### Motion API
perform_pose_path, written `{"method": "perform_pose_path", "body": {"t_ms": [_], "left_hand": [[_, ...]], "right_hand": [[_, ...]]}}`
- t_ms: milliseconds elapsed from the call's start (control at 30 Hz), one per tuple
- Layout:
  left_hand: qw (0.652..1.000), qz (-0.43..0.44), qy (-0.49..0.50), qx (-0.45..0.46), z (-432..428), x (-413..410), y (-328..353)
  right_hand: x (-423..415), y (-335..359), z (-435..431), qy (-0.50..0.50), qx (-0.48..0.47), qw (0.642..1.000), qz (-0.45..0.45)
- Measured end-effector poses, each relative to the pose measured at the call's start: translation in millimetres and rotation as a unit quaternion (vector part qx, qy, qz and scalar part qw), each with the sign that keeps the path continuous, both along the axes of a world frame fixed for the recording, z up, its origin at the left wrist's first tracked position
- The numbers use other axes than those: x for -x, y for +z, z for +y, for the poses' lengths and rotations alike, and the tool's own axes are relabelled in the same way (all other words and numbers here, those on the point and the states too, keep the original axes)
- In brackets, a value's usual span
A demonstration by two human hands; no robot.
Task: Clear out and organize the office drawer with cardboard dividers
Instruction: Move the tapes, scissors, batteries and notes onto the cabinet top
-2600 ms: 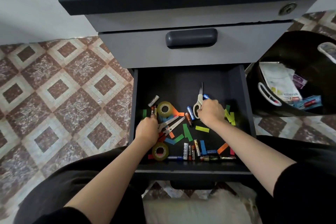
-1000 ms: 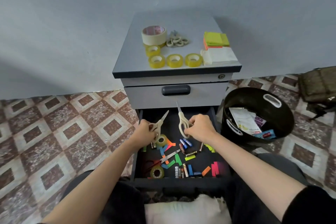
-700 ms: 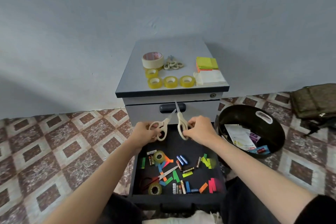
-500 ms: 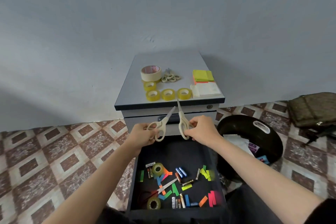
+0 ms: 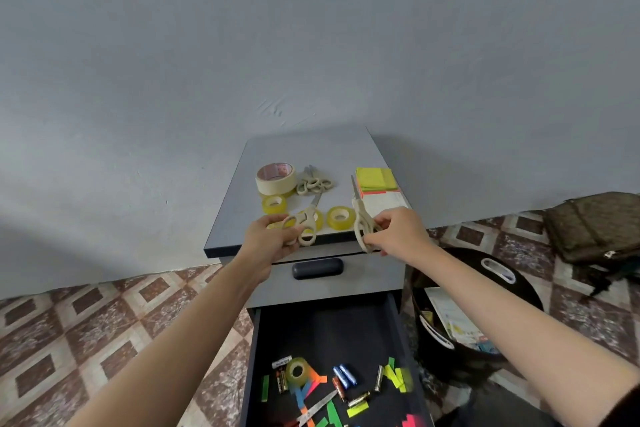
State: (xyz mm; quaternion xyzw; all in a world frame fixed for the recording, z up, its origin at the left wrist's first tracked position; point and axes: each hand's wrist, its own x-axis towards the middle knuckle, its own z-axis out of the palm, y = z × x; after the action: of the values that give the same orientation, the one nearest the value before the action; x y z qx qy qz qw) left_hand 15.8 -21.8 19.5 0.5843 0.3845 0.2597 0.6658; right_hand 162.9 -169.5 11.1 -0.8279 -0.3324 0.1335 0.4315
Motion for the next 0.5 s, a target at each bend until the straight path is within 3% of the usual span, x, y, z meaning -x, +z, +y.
{"method": "perform_pose_path", "body": {"t_ms": [133,333,500], "left_hand": [[0.999,0.012,-0.032,-0.017,15,-29,10],[0.985,0.104,-0.073,-0.115,47,-97,19],[0.975,0.164,-0.069,-0.135,69,-159,21]], "right_hand": [[-19,4,3,-0.009,0.003,1.0,-0.011],[-65,14,17,-0.018,-0.009,1.0,-0.018],[-102,19,28,-0.011,-0.032,0.999,-0.012]]}}
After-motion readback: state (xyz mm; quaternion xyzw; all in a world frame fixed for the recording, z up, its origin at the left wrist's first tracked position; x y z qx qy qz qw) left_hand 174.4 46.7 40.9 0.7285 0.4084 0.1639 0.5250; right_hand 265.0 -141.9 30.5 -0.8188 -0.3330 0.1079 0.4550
